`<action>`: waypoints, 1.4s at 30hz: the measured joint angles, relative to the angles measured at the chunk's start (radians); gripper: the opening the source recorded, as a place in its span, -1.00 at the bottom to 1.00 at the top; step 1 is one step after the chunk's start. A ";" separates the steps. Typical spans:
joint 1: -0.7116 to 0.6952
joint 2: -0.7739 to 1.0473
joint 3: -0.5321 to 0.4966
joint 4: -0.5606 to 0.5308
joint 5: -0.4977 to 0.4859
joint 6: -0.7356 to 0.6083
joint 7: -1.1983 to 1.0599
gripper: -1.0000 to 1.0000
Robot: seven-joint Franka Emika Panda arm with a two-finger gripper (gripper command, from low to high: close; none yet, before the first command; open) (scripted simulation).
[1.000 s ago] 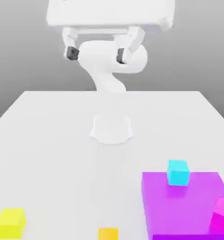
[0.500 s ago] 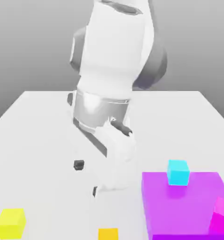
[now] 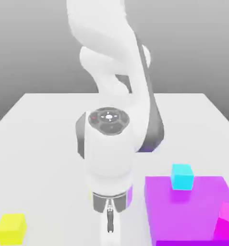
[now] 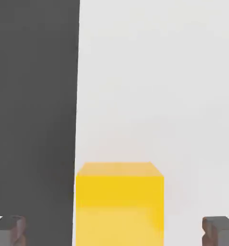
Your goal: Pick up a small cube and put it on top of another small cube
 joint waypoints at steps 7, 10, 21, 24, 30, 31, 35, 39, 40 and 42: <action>-0.001 -0.001 0.001 0.000 -0.001 0.001 0.002 -1.00; -0.035 -0.095 0.046 -0.023 0.051 -0.069 -0.036 -1.00; 0.028 -0.427 0.230 -0.186 0.195 -0.256 -0.256 -1.00; 0.095 -0.520 0.257 -0.238 0.267 -0.287 -0.343 -1.00; 0.221 -0.708 0.263 -0.348 0.426 -0.334 -0.525 -1.00; 0.246 -0.739 0.263 -0.367 0.453 -0.340 -0.555 -1.00; 0.280 -0.742 0.278 -0.417 0.472 -0.283 -0.592 -1.00; 0.262 -0.626 0.298 -0.443 0.409 -0.146 -0.546 1.00; 0.262 -0.626 0.298 -0.443 0.409 -0.146 -0.546 1.00; 0.262 -0.626 0.298 -0.443 0.409 -0.146 -0.546 1.00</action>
